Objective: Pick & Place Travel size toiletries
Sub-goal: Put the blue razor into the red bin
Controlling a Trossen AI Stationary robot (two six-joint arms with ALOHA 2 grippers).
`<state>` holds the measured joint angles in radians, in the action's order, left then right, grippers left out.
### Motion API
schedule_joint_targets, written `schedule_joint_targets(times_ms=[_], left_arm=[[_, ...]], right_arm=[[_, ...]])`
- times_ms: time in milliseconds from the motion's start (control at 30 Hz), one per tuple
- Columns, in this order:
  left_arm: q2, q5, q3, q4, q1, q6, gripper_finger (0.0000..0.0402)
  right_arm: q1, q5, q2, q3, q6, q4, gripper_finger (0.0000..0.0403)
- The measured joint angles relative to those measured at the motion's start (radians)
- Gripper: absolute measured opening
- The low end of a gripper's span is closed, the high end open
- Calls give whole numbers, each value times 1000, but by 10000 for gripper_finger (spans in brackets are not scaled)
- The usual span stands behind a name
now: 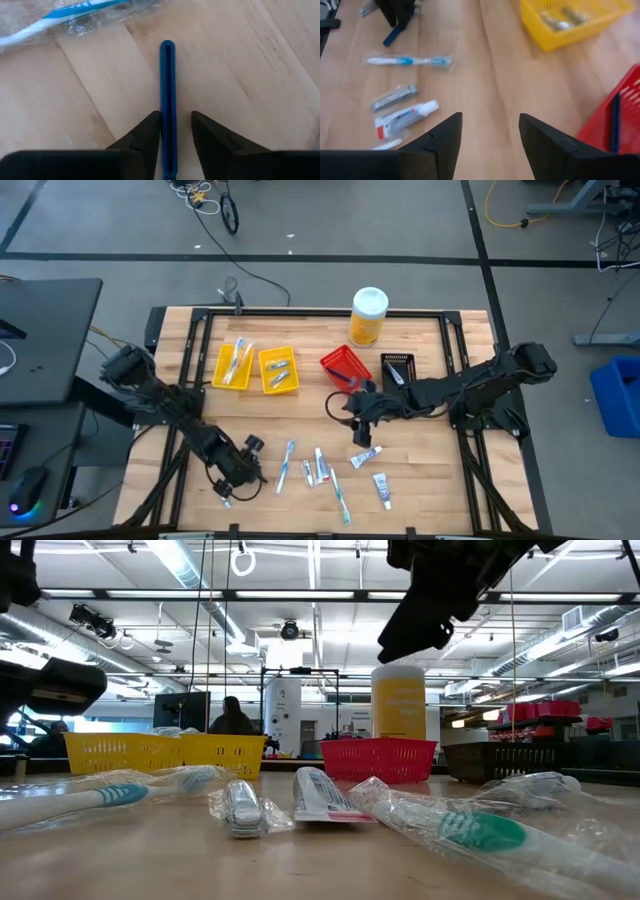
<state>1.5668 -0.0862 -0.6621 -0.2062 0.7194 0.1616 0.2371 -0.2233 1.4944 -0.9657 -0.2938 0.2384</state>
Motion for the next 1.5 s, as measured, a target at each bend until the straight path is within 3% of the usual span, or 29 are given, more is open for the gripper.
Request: schedule_joint_targets(times_ms=[200, 367, 733, 1033, 1200, 1500], left_arm=[[2, -50, 1, 0, 1, 127, 63], [2, -63, 1, 0, 1, 158, 34], [-115, -211, 7, 6, -12, 182, 36], [-266, -383, 6, 32, -156, 198, 40], [-282, -398, 5, 66, -252, 167, 40], [-282, -387, 4, 234, -353, -49, 46]], right_arm=[[-21, -28, 4, 0, 88, -107, 213], [-38, 19, 4, 0, 112, -174, 203], [-43, 86, 71, 0, 167, -245, 183], [-43, 104, 243, 0, 344, -535, 217], [-45, 104, 298, 0, 362, -618, 224], [-76, 103, 326, 0, 292, -699, 199]])
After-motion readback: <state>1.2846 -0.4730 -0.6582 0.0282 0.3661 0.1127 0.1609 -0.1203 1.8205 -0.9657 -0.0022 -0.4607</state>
